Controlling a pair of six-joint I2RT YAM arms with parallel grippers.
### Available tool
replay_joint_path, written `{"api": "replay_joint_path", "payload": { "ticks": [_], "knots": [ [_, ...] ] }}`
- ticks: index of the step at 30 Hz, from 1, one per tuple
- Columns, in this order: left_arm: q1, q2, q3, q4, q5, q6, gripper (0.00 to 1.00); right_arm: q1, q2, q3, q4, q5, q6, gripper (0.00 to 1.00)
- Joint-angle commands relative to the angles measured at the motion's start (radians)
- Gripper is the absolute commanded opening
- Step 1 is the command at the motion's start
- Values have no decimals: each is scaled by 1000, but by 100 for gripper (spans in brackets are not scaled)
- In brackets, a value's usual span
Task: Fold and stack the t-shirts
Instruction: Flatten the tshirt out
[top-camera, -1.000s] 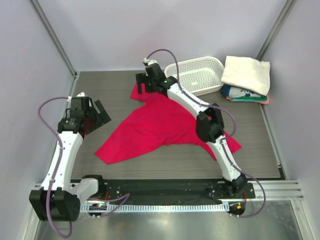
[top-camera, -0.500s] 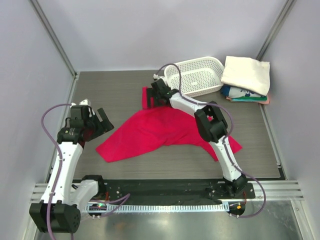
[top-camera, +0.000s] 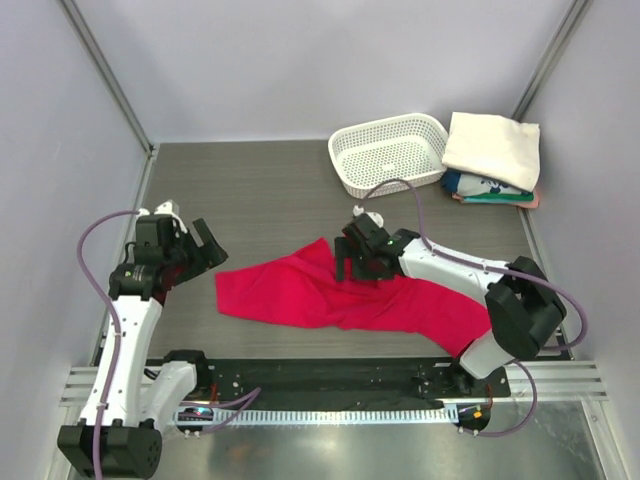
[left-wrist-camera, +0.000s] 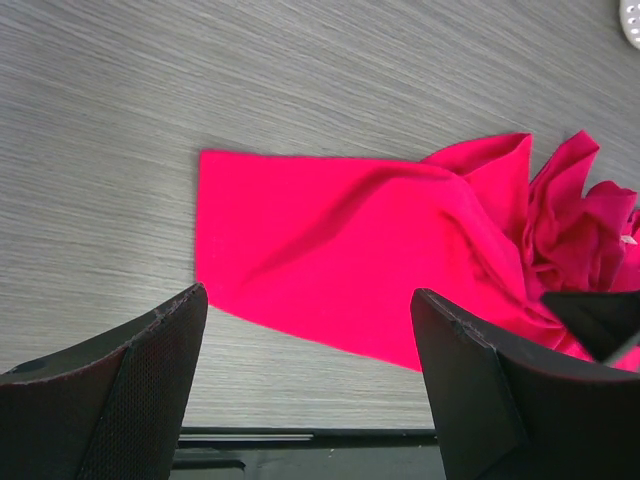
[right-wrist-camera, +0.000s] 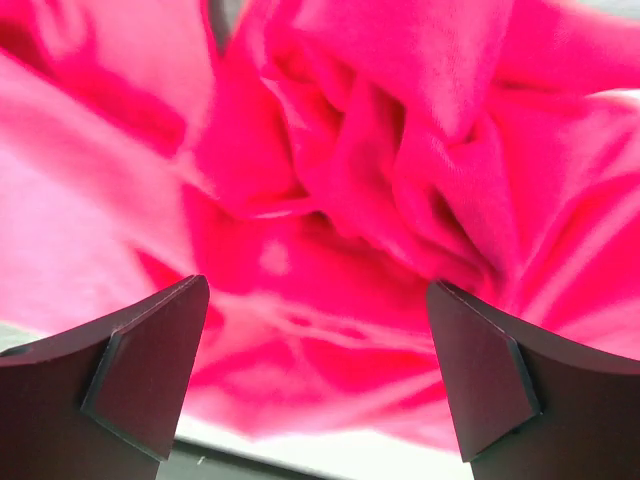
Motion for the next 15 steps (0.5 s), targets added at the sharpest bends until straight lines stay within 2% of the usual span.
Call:
{"api": "replay_joint_path", "payload": {
  "ticks": [1,5,9,15],
  "knots": [
    [6,-38,23,-10,31,9,84,-11,-50,180,-89,106,-6,96],
    [6,-55,21,-8,25,14,84,-26,75,380,-172,215,-81,97],
    [6,-70,14,7,49,20,85,-46,176,464,-214,228,-114,93],
    [6,-103,-54,73,74,0,85,-34,145,369,-215,189,-68,67]
  ]
}}
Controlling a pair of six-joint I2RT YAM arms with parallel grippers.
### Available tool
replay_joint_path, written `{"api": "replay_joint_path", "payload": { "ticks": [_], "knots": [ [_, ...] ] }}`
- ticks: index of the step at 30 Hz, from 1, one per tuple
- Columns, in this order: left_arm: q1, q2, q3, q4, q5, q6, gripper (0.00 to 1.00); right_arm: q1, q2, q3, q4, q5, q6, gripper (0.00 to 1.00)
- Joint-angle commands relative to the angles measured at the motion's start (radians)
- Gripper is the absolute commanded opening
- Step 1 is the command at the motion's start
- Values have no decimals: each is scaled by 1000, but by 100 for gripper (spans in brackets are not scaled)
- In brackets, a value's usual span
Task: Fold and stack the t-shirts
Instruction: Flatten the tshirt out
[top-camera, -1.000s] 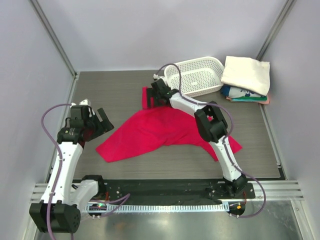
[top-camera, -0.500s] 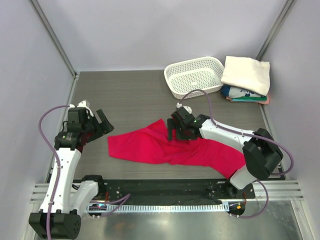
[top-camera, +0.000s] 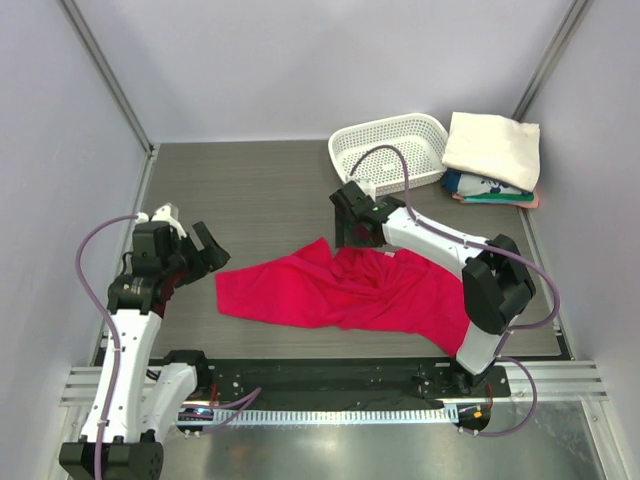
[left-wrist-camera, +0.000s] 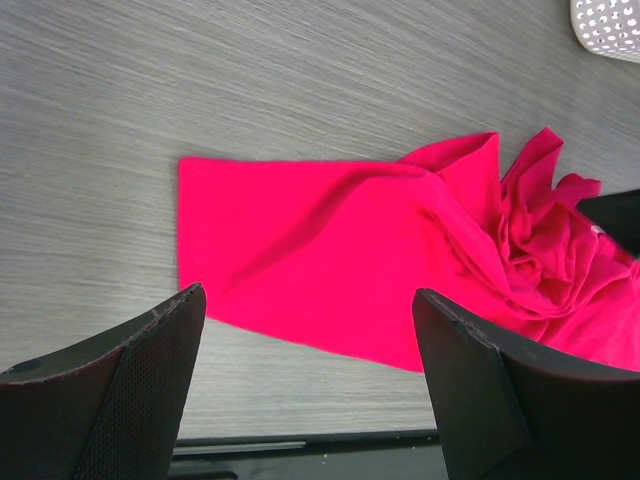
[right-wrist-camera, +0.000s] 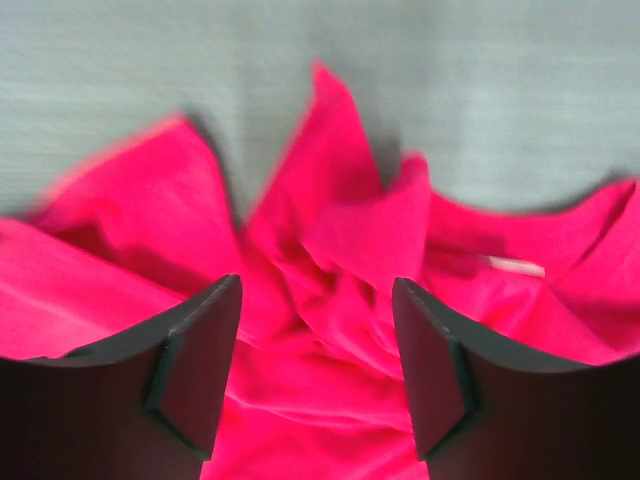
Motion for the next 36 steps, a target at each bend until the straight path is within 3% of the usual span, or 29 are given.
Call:
{"api": "replay_joint_path", "payload": {
  "ticks": [1,6,16,19,22,24,30,33,36],
  "knots": [
    [6,-26,-58,79,46,-7,85,17,-41,-65,-49,4,17,65],
    [6,-32,-65,87,57,-4,85,34,-55,-124,-35,-16,40,53],
    [6,-28,-76,99,58,-7,85,57,46,-120,-27,32,28,51],
    [6,-5,-73,85,48,-30,83,56,94,-101,-47,53,2,37],
    [6,60,-88,76,17,-87,80,56,114,-110,-56,104,-24,9],
    [3,104,-89,68,-17,-108,77,54,98,-119,-59,125,-33,1],
    [-49,267,-152,151,-115,-211,73,-2,-159,-172,-61,223,-48,1],
    [-49,339,-166,194,-127,-260,69,-50,-277,-184,-64,188,-82,1],
    [-49,382,-229,316,-228,-291,67,-116,-328,-185,-78,142,-108,1]
  ]
}}
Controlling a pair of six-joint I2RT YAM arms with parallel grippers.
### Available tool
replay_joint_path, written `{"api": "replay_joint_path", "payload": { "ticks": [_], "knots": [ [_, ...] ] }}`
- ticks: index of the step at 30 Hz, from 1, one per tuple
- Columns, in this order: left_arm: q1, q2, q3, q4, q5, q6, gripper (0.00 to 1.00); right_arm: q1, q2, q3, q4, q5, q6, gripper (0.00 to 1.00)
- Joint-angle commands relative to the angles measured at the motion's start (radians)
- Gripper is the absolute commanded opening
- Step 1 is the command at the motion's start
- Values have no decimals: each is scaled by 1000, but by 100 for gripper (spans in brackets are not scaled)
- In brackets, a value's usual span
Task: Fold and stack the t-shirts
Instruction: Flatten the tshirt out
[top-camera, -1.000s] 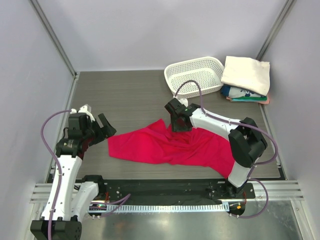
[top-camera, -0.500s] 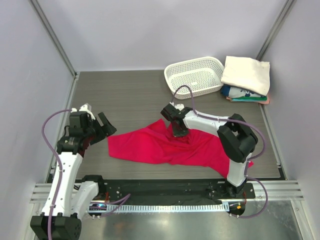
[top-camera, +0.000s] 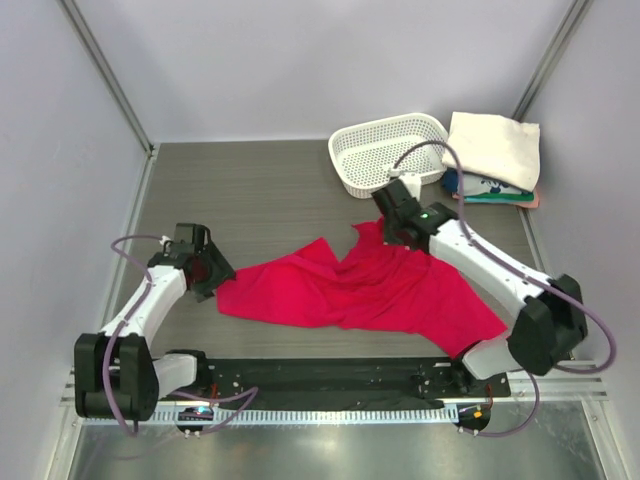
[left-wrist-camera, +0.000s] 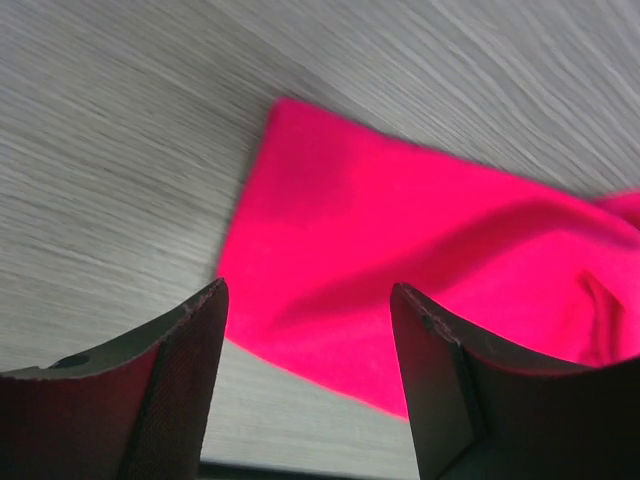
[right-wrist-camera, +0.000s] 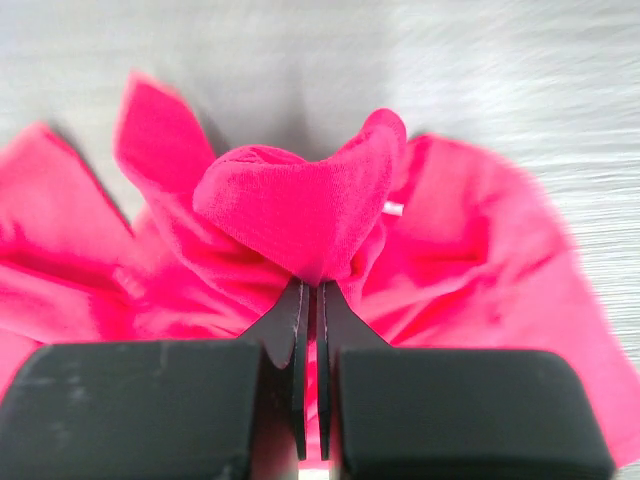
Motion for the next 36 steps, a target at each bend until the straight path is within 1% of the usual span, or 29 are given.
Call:
{"api": "replay_joint_path", "payload": {
  "ticks": [1,3,8,11,13,14,15,16,17,18,20,21,22,23,26,27,28,29,30,32,33,36],
  "knots": [
    [-2,56,-42,162,-136,-73,66,-61,-91,2,-18,-10,-54,1],
    [-2,96,-59,214,-143,-79,64,-80,-111,-12,-19,-22,-66,1],
    [-2,182,-74,282,-170,-91,61,-124,-140,-53,-7,-77,-89,1],
    [-4,231,-85,338,-172,-96,56,-146,-143,-72,13,-108,-100,1],
    [-5,263,-86,381,-172,-96,45,-177,-142,-78,27,-131,-105,1],
    [-5,276,-83,394,-164,-96,37,-190,-142,-78,31,-143,-108,1],
    [-5,291,-73,419,-129,-93,13,-218,-142,-76,37,-168,-111,1],
    [-5,291,-65,429,-112,-90,5,-233,-142,-64,40,-182,-111,1],
    [-5,264,-36,418,-95,-87,0,-249,-140,-52,39,-202,-111,1],
    [-7,235,-19,401,-76,-88,0,-276,-143,-35,37,-212,-111,1],
    [-7,152,32,340,-86,-84,0,-299,-157,43,27,-225,-99,1],
    [-9,61,100,264,-95,-68,0,-307,-177,75,10,-228,-88,1],
    [-9,19,145,219,-124,-54,0,-315,-189,147,4,-225,-87,1],
    [-7,-18,247,128,-138,-41,0,-318,-200,184,-13,-217,-85,1],
    [-5,-146,413,12,-196,24,0,-319,-240,350,-47,-180,-80,1],
    [-5,-170,522,-54,-215,38,0,-319,-252,388,-68,-171,-80,1],
    [-4,-208,574,-82,-227,65,0,-319,-275,457,-75,-156,-79,1],
    [-4,-224,623,-108,-255,79,0,-319,-291,488,-79,-154,-80,1],
    [-4,-238,714,-155,-270,87,0,-319,-306,517,-82,-157,-85,1],
    [-4,-270,797,-194,-295,117,0,-319,-346,598,-91,-144,-85,1],
    [-4,-279,869,-221,-304,124,0,-319,-358,623,-101,-141,-85,1],
    [-4,-313,964,-249,-328,153,0,-319,-425,675,-102,-110,-85,1]
  ]
}}
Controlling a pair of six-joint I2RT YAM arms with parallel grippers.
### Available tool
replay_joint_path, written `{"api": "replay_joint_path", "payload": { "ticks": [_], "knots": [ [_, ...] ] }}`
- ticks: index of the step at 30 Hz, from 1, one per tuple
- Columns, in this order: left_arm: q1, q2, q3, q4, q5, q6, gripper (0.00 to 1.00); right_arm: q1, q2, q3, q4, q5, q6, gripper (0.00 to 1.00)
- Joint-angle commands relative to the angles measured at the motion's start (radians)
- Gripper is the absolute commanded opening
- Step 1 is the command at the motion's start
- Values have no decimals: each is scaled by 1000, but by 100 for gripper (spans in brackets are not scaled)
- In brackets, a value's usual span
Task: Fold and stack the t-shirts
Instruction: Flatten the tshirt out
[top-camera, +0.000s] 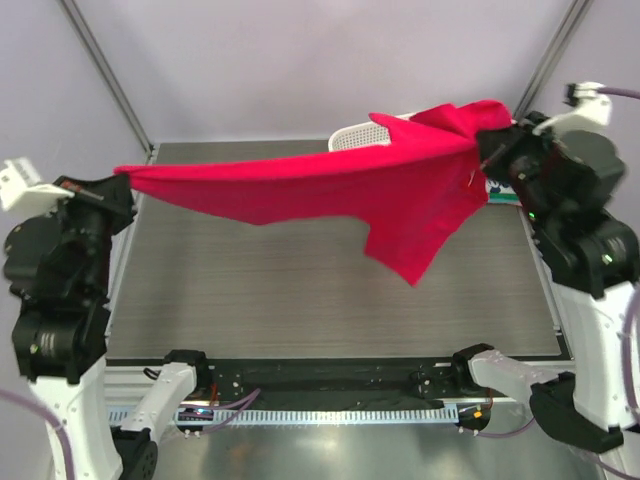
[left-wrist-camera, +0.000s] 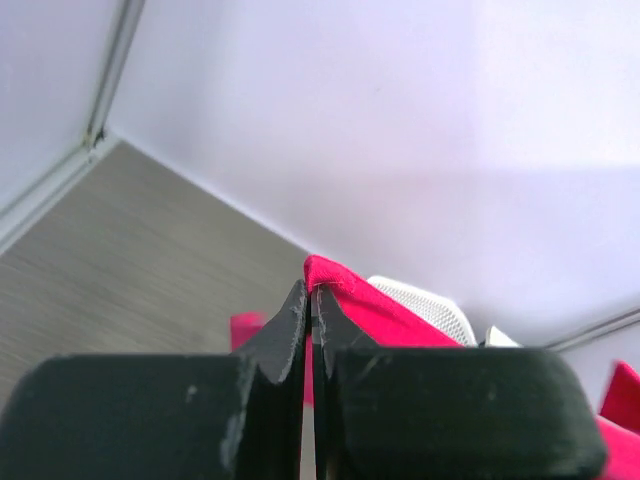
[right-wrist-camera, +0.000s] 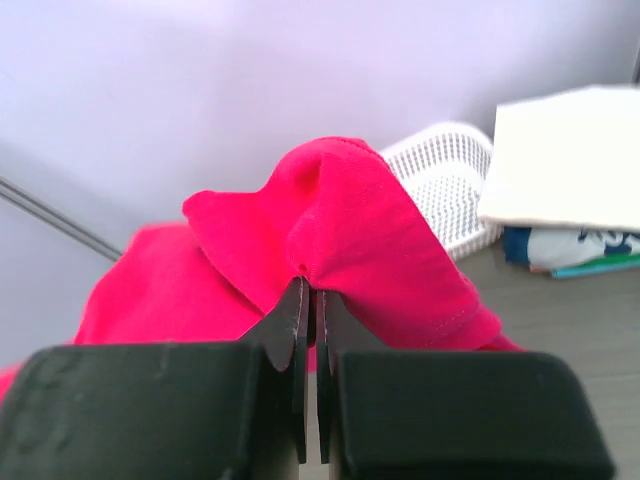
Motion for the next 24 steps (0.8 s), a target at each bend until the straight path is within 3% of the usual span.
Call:
{"api": "replay_joint_path", "payload": {
  "ticks": [1,16,20,24],
  "knots": [
    [2,-6,78,-151,-78,70,0,-2,-75,57,-19,70,2,1],
    [-4,-172,247,-99,-122,162,0,-2,-414,-56,118,-6,-24,1],
    [-19,-132,284,-74,-102,213,0,-2,-361,-10,150,-45,-36,1],
    [-35,-23,305,-100,-95,250,0,-2,-206,34,147,-7,-56,1]
  ]
}}
